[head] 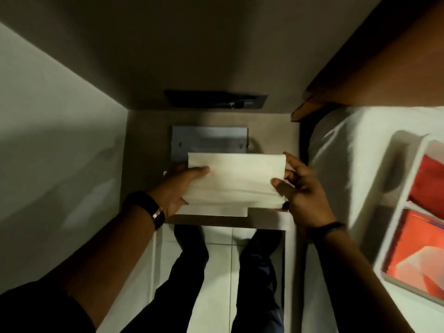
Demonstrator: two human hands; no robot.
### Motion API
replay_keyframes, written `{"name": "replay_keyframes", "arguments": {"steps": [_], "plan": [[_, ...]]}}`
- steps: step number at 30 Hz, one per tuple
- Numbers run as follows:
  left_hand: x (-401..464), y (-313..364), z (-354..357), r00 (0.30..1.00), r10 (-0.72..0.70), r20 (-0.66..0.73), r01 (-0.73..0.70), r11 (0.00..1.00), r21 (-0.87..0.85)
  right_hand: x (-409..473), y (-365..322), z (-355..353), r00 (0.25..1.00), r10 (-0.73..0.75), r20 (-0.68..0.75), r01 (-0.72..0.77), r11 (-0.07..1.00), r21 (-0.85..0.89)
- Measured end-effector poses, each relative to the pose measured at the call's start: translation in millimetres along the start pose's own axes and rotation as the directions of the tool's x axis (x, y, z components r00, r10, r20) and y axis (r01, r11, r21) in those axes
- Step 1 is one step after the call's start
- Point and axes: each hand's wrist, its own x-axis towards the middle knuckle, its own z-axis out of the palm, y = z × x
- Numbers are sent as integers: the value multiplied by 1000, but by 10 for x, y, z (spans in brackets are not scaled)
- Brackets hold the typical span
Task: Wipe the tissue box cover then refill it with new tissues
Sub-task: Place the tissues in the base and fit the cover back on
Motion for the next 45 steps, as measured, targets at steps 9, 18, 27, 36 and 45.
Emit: {"name": "replay_keyframes", "arguments": {"steps": [9, 18, 27, 36, 45], "plan": [[1115, 315, -602, 958, 268, -100, -251, 956, 152, 1316, 405, 818, 984, -173, -33, 168, 980, -107], [1706, 112, -716, 898, 440, -24, -338, 722, 604, 1792, 860, 1042, 976, -206, -72, 129, 812, -570], [1659, 135, -632, 701, 590, 401, -385, -161, 909, 1590, 839, 1053, 855, -498, 145, 362, 373, -854], [2172, -146, -677, 675, 512, 530, -243, -525, 816, 2028, 977, 1087, 910, -164, 381, 365, -120, -923], [2237, -172, -718, 672, 497, 548, -258, -537, 803, 2098, 1083, 1129, 920, -175, 351, 322, -174, -931]]}}
